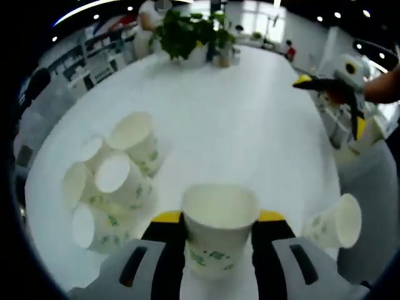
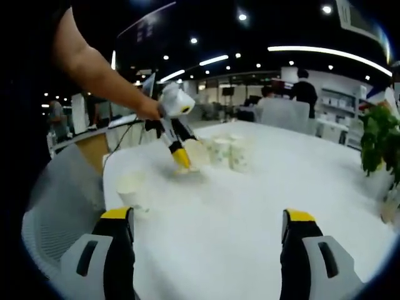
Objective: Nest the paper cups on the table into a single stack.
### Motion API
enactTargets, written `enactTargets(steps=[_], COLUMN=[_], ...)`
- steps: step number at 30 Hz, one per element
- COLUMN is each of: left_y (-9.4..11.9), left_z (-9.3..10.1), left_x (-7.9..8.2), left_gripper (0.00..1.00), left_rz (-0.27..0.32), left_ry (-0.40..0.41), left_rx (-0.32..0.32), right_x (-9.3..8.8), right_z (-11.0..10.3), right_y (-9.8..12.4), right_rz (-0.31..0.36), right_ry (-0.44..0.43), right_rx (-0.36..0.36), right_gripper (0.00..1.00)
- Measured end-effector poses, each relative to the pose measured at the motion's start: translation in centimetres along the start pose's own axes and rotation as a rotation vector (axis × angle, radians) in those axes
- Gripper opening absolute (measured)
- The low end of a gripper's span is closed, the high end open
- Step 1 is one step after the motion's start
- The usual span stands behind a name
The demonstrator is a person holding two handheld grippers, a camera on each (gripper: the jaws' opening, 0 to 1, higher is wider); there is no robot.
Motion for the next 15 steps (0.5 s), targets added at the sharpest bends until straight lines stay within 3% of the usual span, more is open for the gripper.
enactTargets(steps=[6,15], left_y=[0.7,2.9], left_z=[-0.1,0.0], left_x=[0.2,1.0], left_gripper=[0.4,0.39], left_rz=[0.109,0.322], left_ry=[0.143,0.249], left_rx=[0.038,0.133], right_x=[0.3,0.7], right_z=[0.0,-0.1], right_y=[0.0,-0.2], right_rz=[-0.003,0.002], right_ry=[0.004,0.007], right_rx=[0.005,0.012], right_gripper=[0.97,0.97])
Point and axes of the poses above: the point that each gripper's makers call its tool centre point, and the gripper's own axes: y roughly backward along the fingers, z roughly to its right, x roughly out of its top, the point moved 10 cm from there along y, roughly backward along the fingers, and after that the axes turned 11 degrees about x, right-handed, at the moved point
